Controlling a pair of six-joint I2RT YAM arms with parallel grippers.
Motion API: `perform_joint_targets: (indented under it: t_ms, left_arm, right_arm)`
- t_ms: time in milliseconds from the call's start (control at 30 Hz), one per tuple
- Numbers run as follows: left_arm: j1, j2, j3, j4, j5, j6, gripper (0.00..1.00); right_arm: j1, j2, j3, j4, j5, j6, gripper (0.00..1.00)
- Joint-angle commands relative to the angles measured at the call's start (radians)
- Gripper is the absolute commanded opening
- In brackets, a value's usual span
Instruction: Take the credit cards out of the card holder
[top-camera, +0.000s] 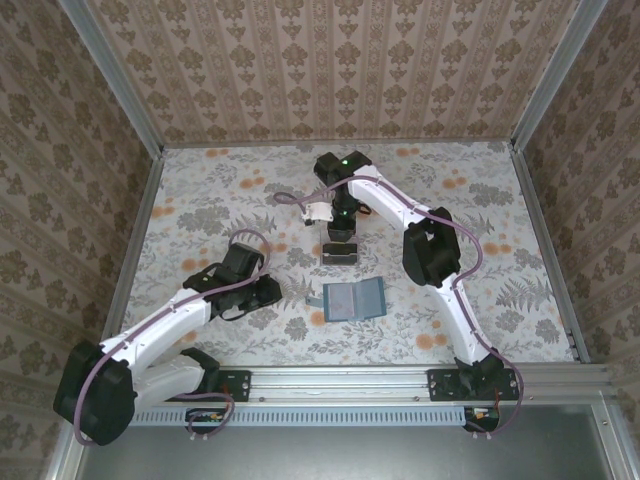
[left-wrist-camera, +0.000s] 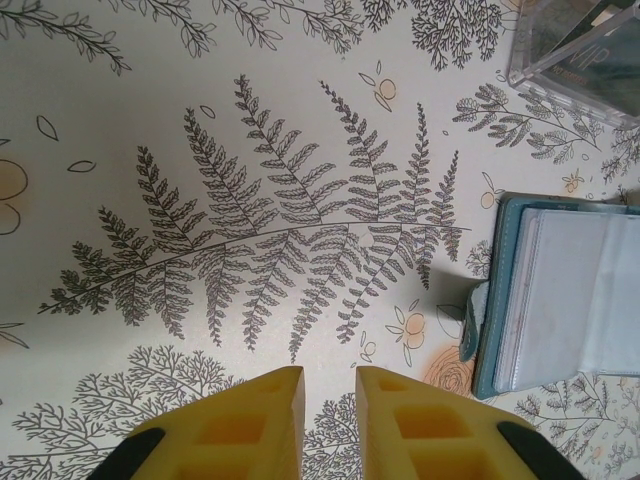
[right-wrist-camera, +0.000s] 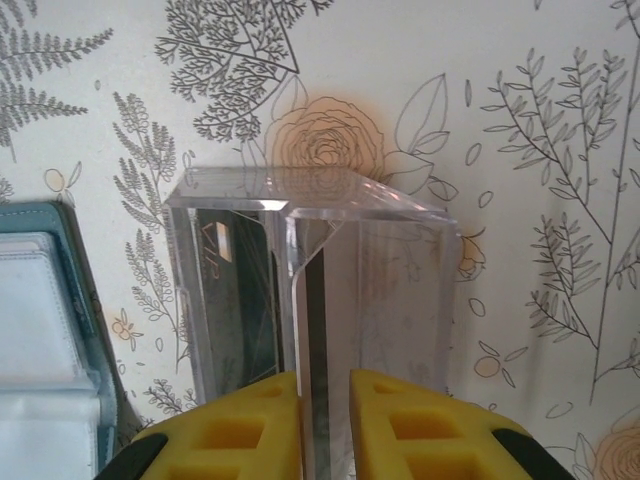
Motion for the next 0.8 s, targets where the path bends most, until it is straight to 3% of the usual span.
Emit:
perform_joint_targets:
  t_ms: [0,767]
  left_arm:
    - [0.009,-0.014,-0.006,-0.029,0.001,-0.014,0.22]
    - [0.009,-0.019,-0.006,-0.025,-0.002,-0.023,0.22]
  right_arm:
    - [-0.013,-0.037,0.024,0.019,0.031,0.015,0.21]
    - [-0.017,-0.105,-0.026,0.165,0.105,0.036,0.27]
